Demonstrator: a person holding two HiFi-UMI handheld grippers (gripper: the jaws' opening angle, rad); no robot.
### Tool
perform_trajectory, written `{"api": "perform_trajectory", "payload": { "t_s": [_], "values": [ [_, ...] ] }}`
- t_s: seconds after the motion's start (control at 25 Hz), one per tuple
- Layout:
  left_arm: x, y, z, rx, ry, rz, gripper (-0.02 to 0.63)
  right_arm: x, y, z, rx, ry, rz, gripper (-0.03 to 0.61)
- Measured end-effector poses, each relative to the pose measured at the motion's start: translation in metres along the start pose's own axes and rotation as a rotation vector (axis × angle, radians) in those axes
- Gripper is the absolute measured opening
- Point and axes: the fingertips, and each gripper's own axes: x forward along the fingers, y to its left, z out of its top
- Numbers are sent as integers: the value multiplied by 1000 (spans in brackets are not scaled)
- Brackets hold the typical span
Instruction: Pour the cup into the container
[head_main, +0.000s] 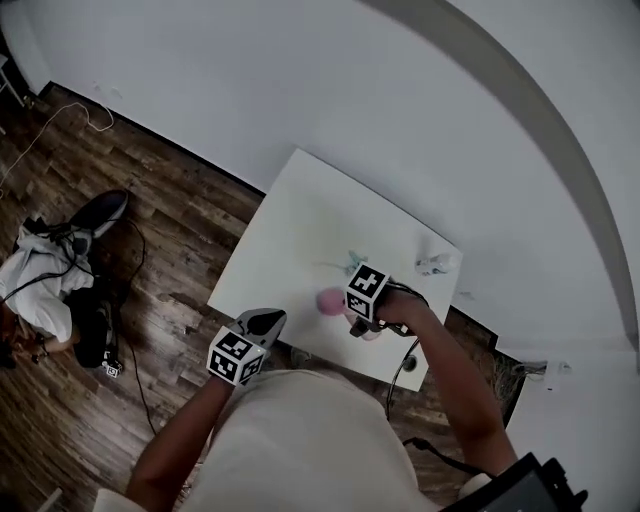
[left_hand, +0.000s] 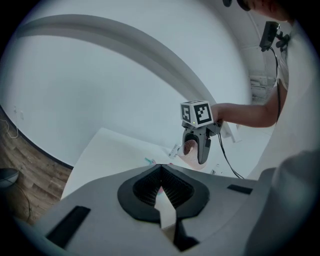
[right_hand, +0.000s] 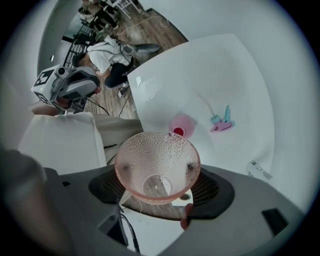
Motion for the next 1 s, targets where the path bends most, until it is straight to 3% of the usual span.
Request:
{"api": "perform_trajectory", "payload": {
  "t_s": [0.24, 0.48, 0.76, 1.0],
  "values": [
    [21, -13, 34, 47, 12, -16, 12, -15, -11, -12, 63, -288, -24, 377],
    [28, -20, 64, 20, -19, 25, 12, -44, -20, -12, 111, -598, -60, 377],
    [34, -47, 83, 19, -36, 42, 12, -74, -8, -32, 134, -916, -32, 377],
    [39, -72, 113, 50, -83, 46, 12, -108, -1, -53, 131, -1108, -61, 377]
  ]
}}
